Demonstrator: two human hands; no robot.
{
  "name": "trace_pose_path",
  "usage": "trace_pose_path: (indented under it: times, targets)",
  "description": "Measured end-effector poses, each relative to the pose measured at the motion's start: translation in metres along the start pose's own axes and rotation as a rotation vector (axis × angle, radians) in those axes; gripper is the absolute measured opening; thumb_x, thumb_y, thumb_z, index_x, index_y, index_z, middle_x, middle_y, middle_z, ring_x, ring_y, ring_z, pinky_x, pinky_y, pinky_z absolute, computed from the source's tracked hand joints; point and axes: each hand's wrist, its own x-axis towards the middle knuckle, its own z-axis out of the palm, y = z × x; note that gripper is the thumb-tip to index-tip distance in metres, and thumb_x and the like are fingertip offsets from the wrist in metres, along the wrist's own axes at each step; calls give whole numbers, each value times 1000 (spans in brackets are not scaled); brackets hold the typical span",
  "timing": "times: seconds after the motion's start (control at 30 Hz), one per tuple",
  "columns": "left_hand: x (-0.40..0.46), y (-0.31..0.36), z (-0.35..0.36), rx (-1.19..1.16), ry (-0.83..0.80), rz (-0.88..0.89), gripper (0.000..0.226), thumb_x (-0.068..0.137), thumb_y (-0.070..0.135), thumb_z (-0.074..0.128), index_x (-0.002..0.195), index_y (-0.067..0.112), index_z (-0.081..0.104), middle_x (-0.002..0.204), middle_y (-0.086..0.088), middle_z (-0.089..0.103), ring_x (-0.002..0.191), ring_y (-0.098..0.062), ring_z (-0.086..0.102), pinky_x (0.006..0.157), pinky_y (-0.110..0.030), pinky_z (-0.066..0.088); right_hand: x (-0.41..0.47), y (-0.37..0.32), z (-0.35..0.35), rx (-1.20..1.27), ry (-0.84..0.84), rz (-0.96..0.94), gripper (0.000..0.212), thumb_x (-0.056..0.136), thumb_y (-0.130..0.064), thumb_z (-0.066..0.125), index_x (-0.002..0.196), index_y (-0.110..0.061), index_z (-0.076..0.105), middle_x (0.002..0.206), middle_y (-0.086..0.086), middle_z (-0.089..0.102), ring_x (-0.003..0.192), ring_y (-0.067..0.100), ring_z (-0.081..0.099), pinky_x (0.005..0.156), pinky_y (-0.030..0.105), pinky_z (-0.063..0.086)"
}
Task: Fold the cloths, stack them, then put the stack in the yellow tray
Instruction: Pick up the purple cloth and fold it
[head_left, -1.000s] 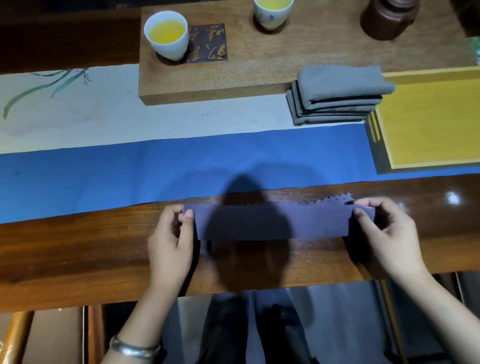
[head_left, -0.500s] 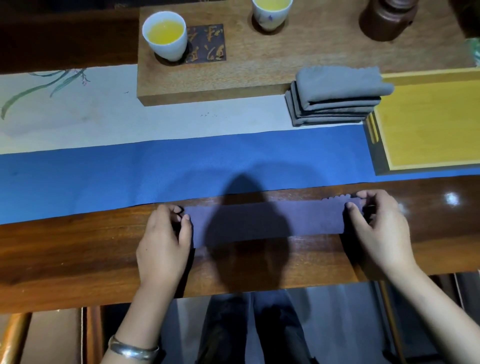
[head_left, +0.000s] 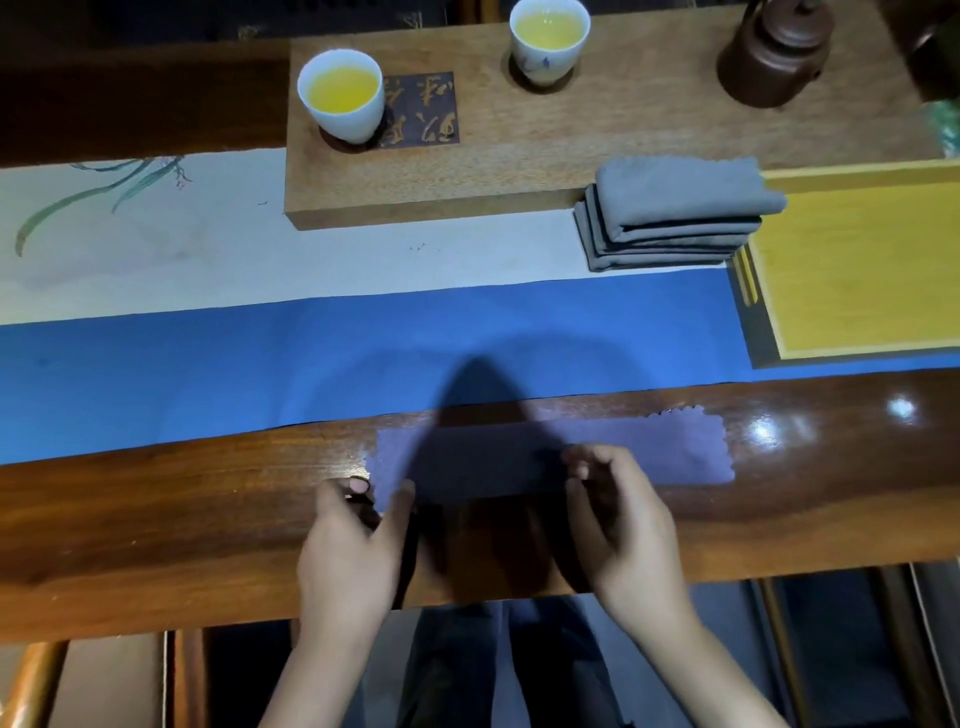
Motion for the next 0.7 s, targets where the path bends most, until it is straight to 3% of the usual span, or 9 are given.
trace_pose_path:
  times: [0.13,0.27,0.37,0.47,0.53,0.63,0.7]
  targets:
    - [-1,10,11,-113,63,-18,33,84,33,69,102,20,45,88,1,58,91,-33,64,69,-34,41,6,-3,16,-8,-17,14,21,90,-4,56,109,-13,61,99,-3,69,94,9,66,80,28,52]
    - [-5,27,19,-491,104,87,36,85,5,67,111,24,52,102,8,68,93,-11,66,82,-31,52,9,0,20,0,7,100,20,93,-8,53,112,-13,60,102,-6,69,97,-4,63,81,7,45]
    - [-9,43,24,-542,68,279,43,81,11,67,118,27,52,100,30,61,94,2,63,83,-22,53,12,1,17,97,-5,186,14,96,-13,51,103,-19,62,98,-7,70,94,-2,64,81,11,46]
    - [-21,65,27,-456,-38,518,54,77,18,67,118,47,46,99,26,60,91,2,61,81,-13,48,24,-1,13,456,-15,483,20,98,-19,48,93,-13,67,95,9,73,94,20,68,90,34,50]
    - [-29,79,33,-367,-128,620,53,77,20,67,119,45,46,99,22,59,91,4,60,81,-12,46,34,-3,4,693,-57,719,36,97,-35,45,91,-7,66,87,14,70,82,23,68,83,34,51]
    - [-44,96,49,-295,-227,690,48,77,27,62,121,35,45,97,17,60,93,-3,61,84,-21,48,40,2,-18,925,-161,798,59,88,-61,44,109,-9,61,91,20,59,82,32,57,82,31,45]
    - [-51,102,60,-265,-279,698,47,77,25,61,122,30,48,97,13,61,94,-8,61,85,-25,49,38,6,-35,964,-229,730,75,80,-69,47,121,-9,62,100,13,71,85,25,67,76,28,54]
